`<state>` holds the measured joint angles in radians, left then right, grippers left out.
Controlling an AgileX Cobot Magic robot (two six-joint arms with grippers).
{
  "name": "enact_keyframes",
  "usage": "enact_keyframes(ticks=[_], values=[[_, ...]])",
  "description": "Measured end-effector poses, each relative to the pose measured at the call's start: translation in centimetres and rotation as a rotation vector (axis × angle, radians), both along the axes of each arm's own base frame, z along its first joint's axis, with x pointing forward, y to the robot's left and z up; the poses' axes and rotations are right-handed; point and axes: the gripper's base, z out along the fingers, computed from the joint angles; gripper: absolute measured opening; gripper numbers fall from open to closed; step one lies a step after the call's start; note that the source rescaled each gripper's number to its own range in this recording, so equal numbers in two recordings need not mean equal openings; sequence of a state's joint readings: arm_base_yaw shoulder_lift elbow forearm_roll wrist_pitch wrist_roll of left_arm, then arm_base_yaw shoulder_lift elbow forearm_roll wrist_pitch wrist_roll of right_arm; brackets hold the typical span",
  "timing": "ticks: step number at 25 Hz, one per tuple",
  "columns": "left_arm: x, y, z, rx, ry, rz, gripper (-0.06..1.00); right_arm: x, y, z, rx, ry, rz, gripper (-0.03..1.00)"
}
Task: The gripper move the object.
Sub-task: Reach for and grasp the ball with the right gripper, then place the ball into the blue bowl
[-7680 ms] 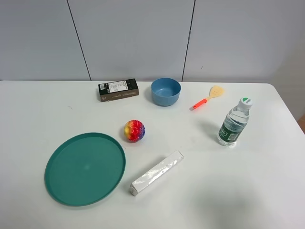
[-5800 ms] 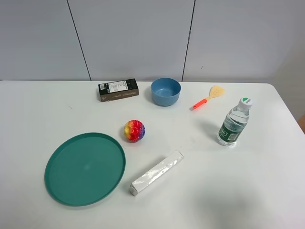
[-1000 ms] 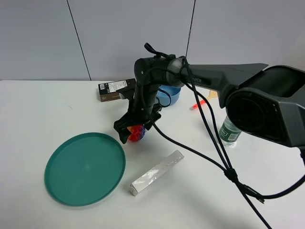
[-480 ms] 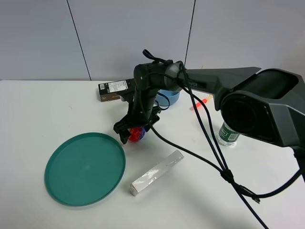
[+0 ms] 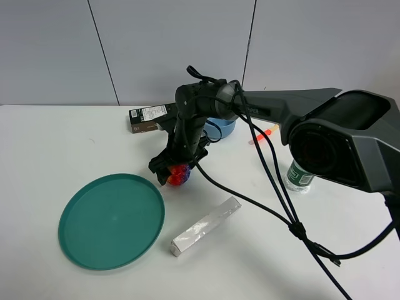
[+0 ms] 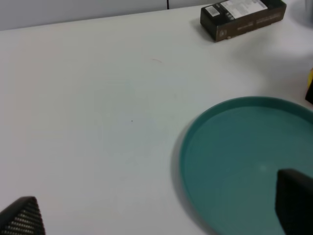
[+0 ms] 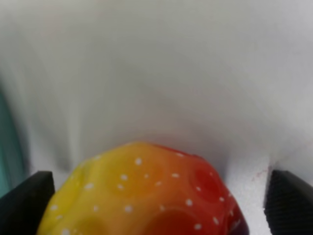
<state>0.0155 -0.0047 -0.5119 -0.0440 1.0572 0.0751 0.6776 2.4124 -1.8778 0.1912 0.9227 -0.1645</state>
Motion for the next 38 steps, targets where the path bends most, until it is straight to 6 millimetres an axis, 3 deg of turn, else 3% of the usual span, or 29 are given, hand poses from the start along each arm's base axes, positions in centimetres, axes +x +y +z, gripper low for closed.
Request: enact_keyframes(ticks=[4,11,27,38], values=[[0.0,0.0,0.0,0.0,0.0,0.0,1.0,-0.1,0.1,0.0,0.0,0.001,0.002,0.2],[0.0,0.0,0.0,0.0,0.0,0.0,1.0,-0.2,0.2,0.0,0.004,0.004,0.0,0.0],[0.0,0.0,0.0,0.0,0.0,0.0,1.0,-0.3,0.1,0.3,-0.009,0.015,-0.018,0.0],[0.0,0.0,0.0,0.001,0.0,0.0,1.0,-0.6,-0.2,5.1,0.027,-0.03,-0.037,0.0]])
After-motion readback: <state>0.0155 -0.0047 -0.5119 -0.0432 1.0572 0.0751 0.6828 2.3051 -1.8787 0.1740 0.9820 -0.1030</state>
